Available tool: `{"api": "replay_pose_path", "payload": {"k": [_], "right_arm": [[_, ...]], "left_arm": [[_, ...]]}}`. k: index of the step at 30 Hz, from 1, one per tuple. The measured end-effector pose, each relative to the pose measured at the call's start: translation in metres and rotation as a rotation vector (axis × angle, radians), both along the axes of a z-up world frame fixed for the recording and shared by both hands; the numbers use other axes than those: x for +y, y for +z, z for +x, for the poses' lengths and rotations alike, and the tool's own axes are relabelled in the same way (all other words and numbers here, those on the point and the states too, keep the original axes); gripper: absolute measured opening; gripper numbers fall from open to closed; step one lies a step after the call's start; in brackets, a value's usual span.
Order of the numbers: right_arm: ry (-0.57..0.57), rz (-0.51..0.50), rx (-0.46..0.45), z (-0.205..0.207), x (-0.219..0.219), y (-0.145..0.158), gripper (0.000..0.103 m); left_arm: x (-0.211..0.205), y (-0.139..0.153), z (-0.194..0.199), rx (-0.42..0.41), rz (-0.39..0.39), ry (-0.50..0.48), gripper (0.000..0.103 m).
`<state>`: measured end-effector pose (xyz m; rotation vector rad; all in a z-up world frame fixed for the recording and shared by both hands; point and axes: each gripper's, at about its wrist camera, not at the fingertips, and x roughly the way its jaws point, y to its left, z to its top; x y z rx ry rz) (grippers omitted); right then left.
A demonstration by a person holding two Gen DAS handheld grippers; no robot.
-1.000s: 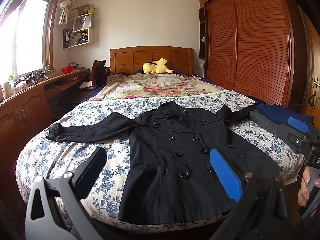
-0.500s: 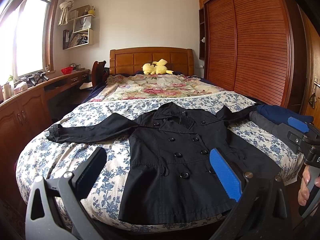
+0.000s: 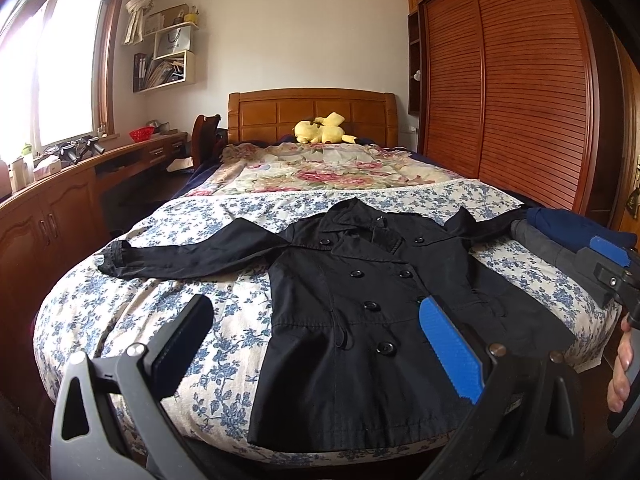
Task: Fold large clothes
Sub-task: 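Move the left tool to the coat sleeve cuff and close on it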
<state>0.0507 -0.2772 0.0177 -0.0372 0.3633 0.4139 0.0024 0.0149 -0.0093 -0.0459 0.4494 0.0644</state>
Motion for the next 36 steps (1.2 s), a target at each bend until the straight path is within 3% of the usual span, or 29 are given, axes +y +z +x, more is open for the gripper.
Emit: {"api": "replay_pose_path", "payload": {"k": [22,36], "right_arm": [[0.093,-0.045,0.034,0.046,0.048,-0.035,0.103],[0.235,-0.071,0.072,0.114,0.113,-0.073,0.103]], "left_arm": [[0.096,-0.06,0.042,0.13,-0.025,0.148,0.103],[0.16,-0.11,0.08,0.145,-0.06,0.213,0.103]]}}
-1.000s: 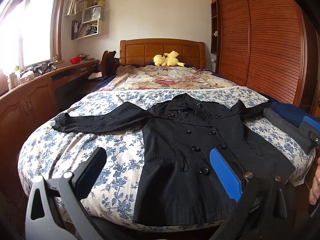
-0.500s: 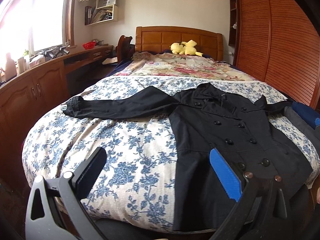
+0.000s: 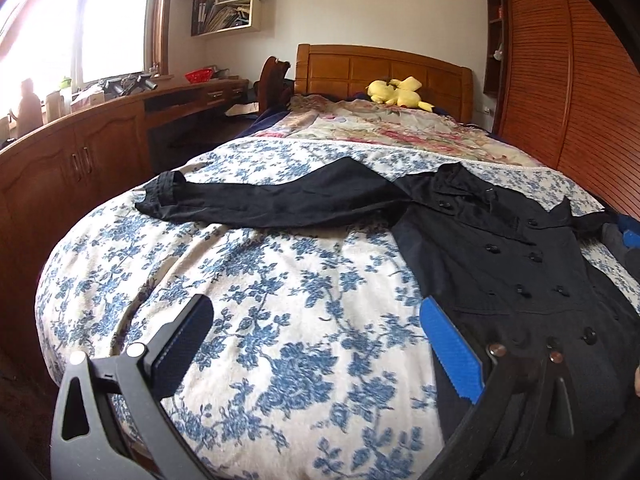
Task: Fold large clothes
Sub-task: 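Move the left tool to the coat sleeve cuff and close on it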
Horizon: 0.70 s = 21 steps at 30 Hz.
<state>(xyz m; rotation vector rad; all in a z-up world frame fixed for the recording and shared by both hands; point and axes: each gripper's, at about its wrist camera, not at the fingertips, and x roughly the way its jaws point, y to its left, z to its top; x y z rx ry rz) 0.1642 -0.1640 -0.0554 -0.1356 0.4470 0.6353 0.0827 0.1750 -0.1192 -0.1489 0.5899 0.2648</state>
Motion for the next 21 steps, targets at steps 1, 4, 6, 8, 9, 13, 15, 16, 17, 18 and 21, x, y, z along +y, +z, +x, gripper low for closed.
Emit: {"api": "replay_pose_path", "payload": {"k": [1,4,6,8,9,13,15,16,17,18,21], "right_arm": [[0.009,-0.005,-0.005,0.006,0.006,-0.001,0.103],[0.036,-0.02,-0.022,0.029,0.025,-0.002,0.103],[0.044,-0.025,-0.02,0.043,0.035,-0.005,0.103],[0.054,-0.007,0.017,0.059,0.042,-0.009,0.103],[0.056,0.0,0.03,0.064,0.045,-0.012,0.103],[0.047,-0.032,0.045,0.081,0.059,-0.023,0.103],[0.041,-0.061,0.035,0.086,0.065,-0.03,0.103],[0.038,-0.075,0.034,0.088,0.068,-0.035,0.103],[0.035,-0.082,0.036,0.091,0.069,-0.039,0.103],[0.035,-0.087,0.041,0.093,0.07,-0.044,0.103],[0.038,-0.093,0.064,0.098,0.072,-0.055,0.103]], "left_arm": [[0.004,-0.004,0.003,0.008,-0.006,0.001,0.103],[0.021,-0.017,0.016,0.042,-0.017,0.011,0.103],[0.029,-0.021,0.024,0.064,-0.023,0.013,0.103],[0.039,-0.025,0.033,0.083,-0.048,-0.004,0.103],[0.043,-0.027,0.038,0.094,-0.058,-0.011,0.103],[0.059,-0.027,0.057,0.117,-0.073,-0.017,0.103],[0.067,-0.026,0.068,0.125,-0.076,-0.022,0.103],[0.073,-0.026,0.075,0.129,-0.081,-0.021,0.103],[0.079,-0.027,0.081,0.135,-0.09,-0.017,0.102],[0.085,-0.027,0.087,0.136,-0.1,-0.011,0.1],[0.1,-0.029,0.105,0.139,-0.114,0.007,0.098]]}}
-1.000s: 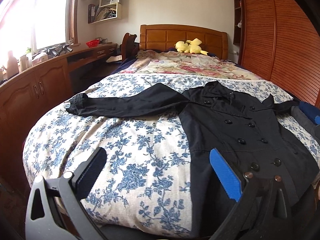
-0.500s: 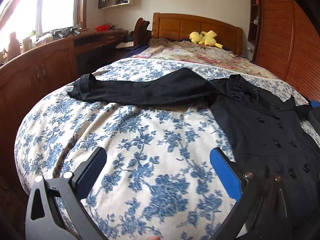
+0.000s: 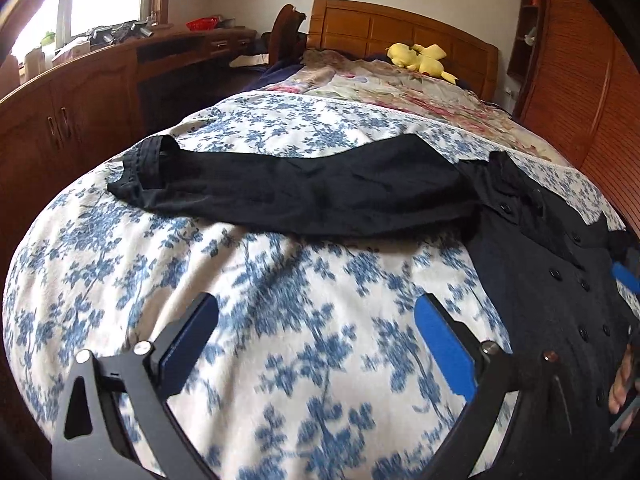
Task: Fold large clothes
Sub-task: 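Move the left tool to the coat sleeve cuff and close on it, then carry the sleeve across the coat front with the left tool and open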
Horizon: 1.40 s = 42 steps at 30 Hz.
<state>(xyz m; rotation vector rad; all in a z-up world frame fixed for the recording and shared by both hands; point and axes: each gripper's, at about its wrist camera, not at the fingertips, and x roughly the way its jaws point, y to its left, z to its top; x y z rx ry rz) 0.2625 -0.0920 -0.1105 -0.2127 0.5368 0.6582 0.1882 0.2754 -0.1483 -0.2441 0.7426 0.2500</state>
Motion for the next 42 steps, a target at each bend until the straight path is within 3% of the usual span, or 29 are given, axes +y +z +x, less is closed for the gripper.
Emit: {"api": "replay_pose_path", "payload": {"k": [3,7,9,13,19,24,27,29,35,38,42], "right_arm": [[0.003,-0.003,0.028,0.005,0.0,-0.009,0.103],[0.001,-0.01,0.043,0.005,0.001,-0.016,0.103],[0.003,-0.011,0.034,0.003,0.0,-0.016,0.103],[0.002,-0.018,0.025,0.003,0.001,-0.017,0.103],[-0.002,-0.027,0.017,0.002,0.004,-0.018,0.103],[-0.001,-0.033,0.013,0.002,0.005,-0.019,0.103],[-0.001,-0.032,0.015,0.003,0.005,-0.019,0.103],[-0.002,-0.03,0.017,0.003,0.005,-0.019,0.103],[-0.002,-0.022,0.023,0.003,0.004,-0.02,0.103],[-0.002,-0.013,0.025,0.002,0.001,-0.019,0.103],[0.002,0.009,0.029,0.0,-0.004,-0.014,0.103]], "left_arm": [[0.014,-0.003,0.015,-0.007,-0.018,0.02,0.096],[0.038,-0.011,0.031,-0.024,-0.106,0.069,0.09],[0.044,-0.012,0.037,-0.024,-0.104,0.078,0.087],[0.054,-0.015,0.054,0.004,-0.073,0.088,0.084],[0.083,-0.029,0.08,0.049,-0.135,0.152,0.073],[0.103,-0.045,0.093,0.109,-0.203,0.21,0.07],[0.108,-0.049,0.096,0.108,-0.226,0.218,0.059],[0.108,-0.049,0.098,0.102,-0.232,0.224,0.039],[0.112,-0.047,0.107,0.102,-0.249,0.224,0.009],[0.103,-0.034,0.112,0.095,-0.2,0.21,0.002],[0.079,-0.003,0.112,0.053,-0.114,0.17,0.0]]}}
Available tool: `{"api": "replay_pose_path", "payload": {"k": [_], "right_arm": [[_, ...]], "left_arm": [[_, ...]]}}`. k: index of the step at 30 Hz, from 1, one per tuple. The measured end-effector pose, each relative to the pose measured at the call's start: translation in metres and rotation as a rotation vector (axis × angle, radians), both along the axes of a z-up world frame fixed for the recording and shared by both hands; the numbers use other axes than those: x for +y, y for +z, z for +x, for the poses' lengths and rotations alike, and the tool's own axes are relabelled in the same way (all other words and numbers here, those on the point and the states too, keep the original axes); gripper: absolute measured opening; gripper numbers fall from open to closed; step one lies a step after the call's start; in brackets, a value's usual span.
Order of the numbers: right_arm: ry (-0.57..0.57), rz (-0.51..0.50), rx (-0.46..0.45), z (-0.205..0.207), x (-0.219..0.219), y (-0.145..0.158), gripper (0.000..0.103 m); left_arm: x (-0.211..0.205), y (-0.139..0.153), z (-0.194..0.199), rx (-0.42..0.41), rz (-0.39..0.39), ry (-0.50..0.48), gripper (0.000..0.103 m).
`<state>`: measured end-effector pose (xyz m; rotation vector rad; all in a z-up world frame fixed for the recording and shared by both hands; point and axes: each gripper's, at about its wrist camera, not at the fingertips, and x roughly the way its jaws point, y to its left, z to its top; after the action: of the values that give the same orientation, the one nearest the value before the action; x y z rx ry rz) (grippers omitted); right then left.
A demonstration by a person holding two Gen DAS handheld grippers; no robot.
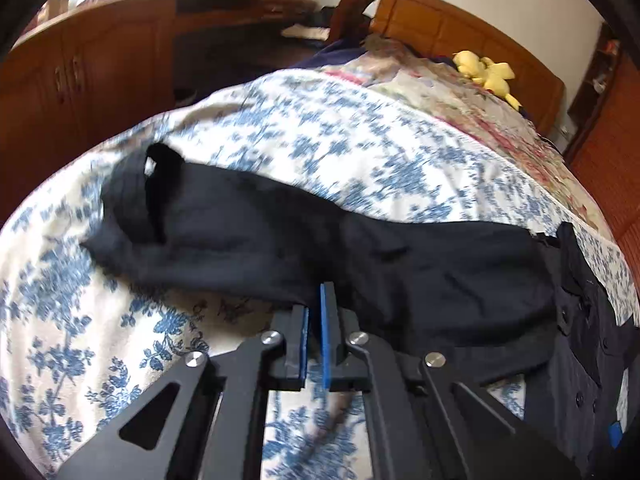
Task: Fold large clothes
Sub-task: 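Carry the sleeve across the coat front with the left tool and open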
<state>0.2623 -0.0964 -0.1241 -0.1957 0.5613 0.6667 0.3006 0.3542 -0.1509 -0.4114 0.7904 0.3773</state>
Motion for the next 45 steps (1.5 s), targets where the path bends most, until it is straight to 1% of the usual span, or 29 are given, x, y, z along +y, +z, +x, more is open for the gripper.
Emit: {"api": "replay_pose_path", "payload": {"k": [5,7,11,14,17,20,24,27,29,33,35,38,39,45], "right_arm": [[0.004,0.004,-0.02,-0.008,-0.007,0.009,0.103],[0.0,0.002,-0.034,-0.01,-0.012,0.013,0.103],[-0.014,0.002,-0.058,-0.015,-0.024,0.022,0.103],[-0.013,0.003,-0.063,-0.018,-0.036,0.026,0.103],[-0.026,-0.013,-0.079,-0.02,-0.047,0.025,0.103],[-0.042,-0.019,-0.066,-0.014,-0.053,0.021,0.103],[-0.043,-0.013,-0.021,-0.003,-0.058,0.012,0.103],[-0.043,-0.015,0.014,0.002,-0.057,0.004,0.103],[-0.04,-0.012,0.024,0.004,-0.058,0.003,0.103],[-0.043,-0.006,0.029,0.005,-0.06,0.001,0.103],[-0.045,-0.015,0.034,0.006,-0.058,-0.002,0.103],[-0.043,-0.029,0.054,0.01,-0.056,-0.007,0.103],[-0.043,-0.029,0.058,0.01,-0.055,-0.007,0.103],[-0.042,-0.028,0.073,0.013,-0.056,-0.01,0.103]], "left_arm": [[-0.046,0.049,0.0,-0.067,0.093,-0.08,0.0],[-0.073,0.069,0.001,-0.093,0.134,-0.132,0.0],[-0.124,0.102,0.001,-0.136,0.179,-0.238,0.0],[-0.162,0.119,-0.007,-0.164,0.194,-0.304,0.0],[-0.198,0.128,-0.019,-0.181,0.233,-0.361,0.0],[-0.219,0.13,-0.034,-0.183,0.244,-0.384,0.0],[-0.244,0.123,-0.049,-0.151,0.313,-0.395,0.0],[-0.254,0.112,-0.062,-0.128,0.343,-0.396,0.001],[-0.255,0.104,-0.07,-0.121,0.34,-0.393,0.002],[-0.251,0.089,-0.091,-0.132,0.331,-0.392,0.005],[-0.25,0.084,-0.104,-0.139,0.337,-0.387,0.008],[-0.249,0.075,-0.117,-0.109,0.378,-0.353,0.011],[-0.247,0.074,-0.123,-0.112,0.38,-0.348,0.011],[-0.232,0.069,-0.149,-0.137,0.342,-0.32,0.016]]}}
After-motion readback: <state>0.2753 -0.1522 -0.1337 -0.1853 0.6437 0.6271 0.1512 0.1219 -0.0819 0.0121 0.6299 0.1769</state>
